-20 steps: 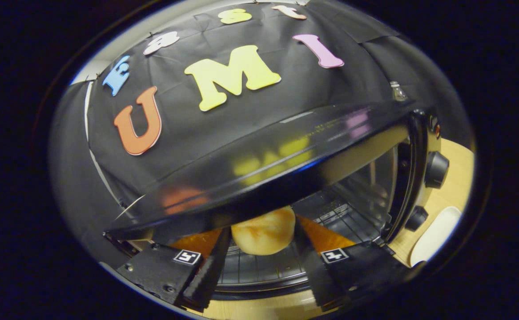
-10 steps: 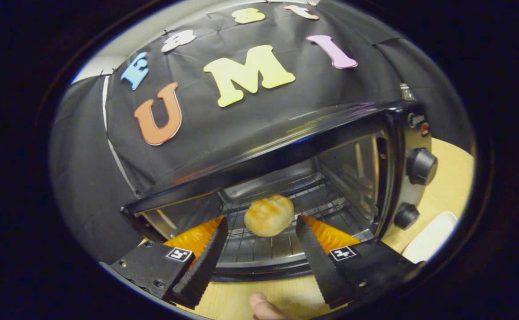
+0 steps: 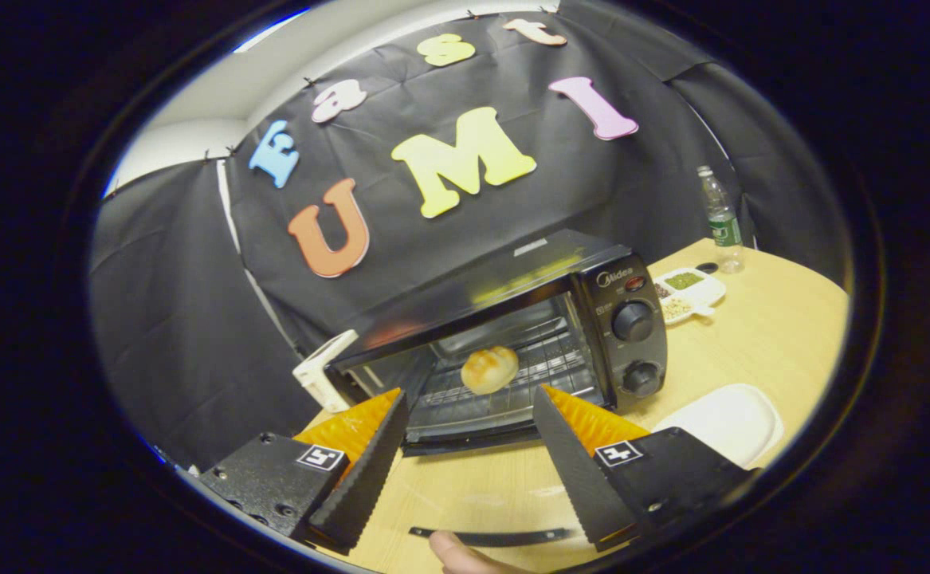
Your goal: Open the electric oven with the left hand, put the food in, and close the electric oven.
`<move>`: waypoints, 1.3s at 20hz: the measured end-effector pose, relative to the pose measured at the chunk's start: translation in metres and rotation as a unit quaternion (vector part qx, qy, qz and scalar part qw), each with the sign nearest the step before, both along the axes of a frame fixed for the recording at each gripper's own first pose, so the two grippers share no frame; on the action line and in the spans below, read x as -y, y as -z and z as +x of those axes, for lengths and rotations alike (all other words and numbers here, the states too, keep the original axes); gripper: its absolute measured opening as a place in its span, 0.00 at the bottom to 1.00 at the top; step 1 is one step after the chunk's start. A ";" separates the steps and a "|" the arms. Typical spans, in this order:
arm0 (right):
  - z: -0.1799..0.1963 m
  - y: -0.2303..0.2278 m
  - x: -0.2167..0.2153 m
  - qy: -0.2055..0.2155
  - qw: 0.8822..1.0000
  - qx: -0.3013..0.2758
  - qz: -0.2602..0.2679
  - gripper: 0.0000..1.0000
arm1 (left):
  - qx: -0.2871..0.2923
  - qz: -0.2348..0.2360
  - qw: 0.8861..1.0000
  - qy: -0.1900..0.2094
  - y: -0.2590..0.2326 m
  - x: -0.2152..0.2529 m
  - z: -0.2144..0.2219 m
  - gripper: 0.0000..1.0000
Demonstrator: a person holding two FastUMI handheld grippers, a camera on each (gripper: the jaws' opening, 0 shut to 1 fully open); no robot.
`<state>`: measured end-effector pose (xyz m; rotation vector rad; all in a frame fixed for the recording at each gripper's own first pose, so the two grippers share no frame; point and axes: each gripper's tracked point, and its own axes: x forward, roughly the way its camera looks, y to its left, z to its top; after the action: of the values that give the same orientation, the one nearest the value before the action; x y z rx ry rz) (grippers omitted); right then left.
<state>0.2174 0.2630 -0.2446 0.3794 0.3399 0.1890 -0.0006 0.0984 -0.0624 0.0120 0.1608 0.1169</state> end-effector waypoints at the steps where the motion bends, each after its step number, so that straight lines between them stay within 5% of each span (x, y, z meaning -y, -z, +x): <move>1: -0.013 -0.011 0.007 -0.001 1.000 0.011 -0.005 0.95 | -0.005 -0.001 1.000 0.003 0.004 0.002 0.005 0.94; 6: -0.071 -0.052 0.039 -0.019 0.997 0.036 -0.059 0.95 | -0.032 -0.030 0.999 0.032 0.025 0.024 0.031 0.94; 14: -0.155 -0.167 0.115 0.022 0.983 0.142 -0.110 0.94 | -0.127 -0.052 0.987 0.084 0.108 0.068 0.079 0.93; 26: -0.210 -0.210 0.212 0.066 0.966 0.169 -0.184 0.95 | -0.230 -0.044 0.967 0.104 0.231 0.122 0.105 0.93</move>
<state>0.0075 0.0509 -0.0347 -0.0029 0.0077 0.0546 0.1040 -0.0239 -0.2932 -0.0327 0.6270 -0.1057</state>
